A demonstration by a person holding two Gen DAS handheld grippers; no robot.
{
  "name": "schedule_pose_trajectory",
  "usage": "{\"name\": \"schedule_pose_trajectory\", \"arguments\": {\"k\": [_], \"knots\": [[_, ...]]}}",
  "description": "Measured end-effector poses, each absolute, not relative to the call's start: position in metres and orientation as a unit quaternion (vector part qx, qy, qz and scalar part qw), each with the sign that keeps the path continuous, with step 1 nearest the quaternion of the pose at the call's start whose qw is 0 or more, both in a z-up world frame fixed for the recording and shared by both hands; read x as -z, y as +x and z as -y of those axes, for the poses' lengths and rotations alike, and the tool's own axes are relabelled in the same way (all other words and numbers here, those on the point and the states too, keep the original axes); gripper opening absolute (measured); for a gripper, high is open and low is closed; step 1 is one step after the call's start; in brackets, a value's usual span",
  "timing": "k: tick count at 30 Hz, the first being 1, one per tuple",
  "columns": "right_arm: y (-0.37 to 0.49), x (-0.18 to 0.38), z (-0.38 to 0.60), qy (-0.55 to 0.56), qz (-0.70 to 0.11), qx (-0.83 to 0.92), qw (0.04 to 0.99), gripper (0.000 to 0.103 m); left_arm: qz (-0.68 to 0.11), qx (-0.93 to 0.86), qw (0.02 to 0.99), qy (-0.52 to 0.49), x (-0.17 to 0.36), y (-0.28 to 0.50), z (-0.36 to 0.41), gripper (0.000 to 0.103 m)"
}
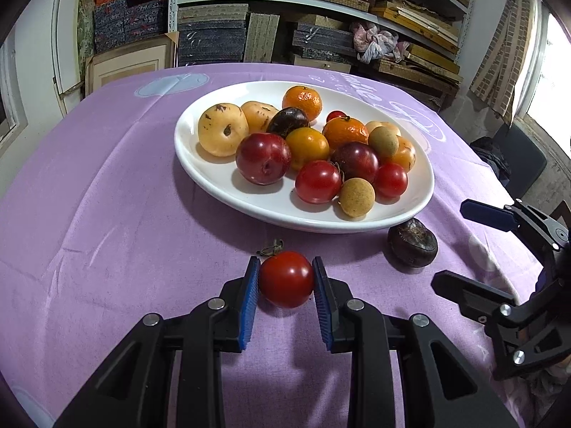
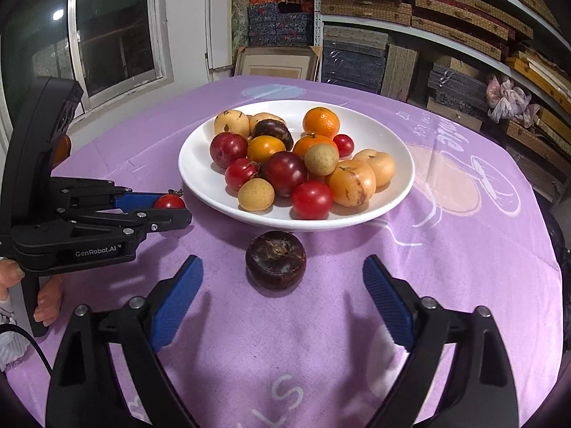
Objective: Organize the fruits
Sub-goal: 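Grasp the last dark purple fruit with the right tool while the left tool holds the tomato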
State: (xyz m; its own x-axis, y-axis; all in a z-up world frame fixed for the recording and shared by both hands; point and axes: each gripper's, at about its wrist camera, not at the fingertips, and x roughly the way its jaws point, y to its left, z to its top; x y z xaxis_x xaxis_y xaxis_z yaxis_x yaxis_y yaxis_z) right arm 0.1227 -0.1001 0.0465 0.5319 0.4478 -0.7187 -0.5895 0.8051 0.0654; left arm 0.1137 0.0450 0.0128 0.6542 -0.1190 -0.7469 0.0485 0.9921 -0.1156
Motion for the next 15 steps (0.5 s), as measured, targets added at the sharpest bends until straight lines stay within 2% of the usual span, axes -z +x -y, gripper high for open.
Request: {"name": "schedule_pose_trajectory", "arguments": {"k": [7, 12, 15], "knots": [[0.133, -0.035, 0.076, -0.126, -0.405, -0.31, 0.851, 0.065, -0.418, 0.049, 0.906, -0.046, -0.011, 0.114, -0.046, 0.03], [0.143, -0.027, 0.074, -0.117, -0.428, -0.314, 0.839, 0.061, -0.419, 0.049, 0.905, -0.046, -0.011, 0.115, -0.046, 0.03], [0.149, -0.023, 0.079, -0.1, -0.443, -0.314, 0.834, 0.054, -0.422, 0.051, 0.904, -0.047, -0.01, 0.115, -0.046, 0.03]]}}
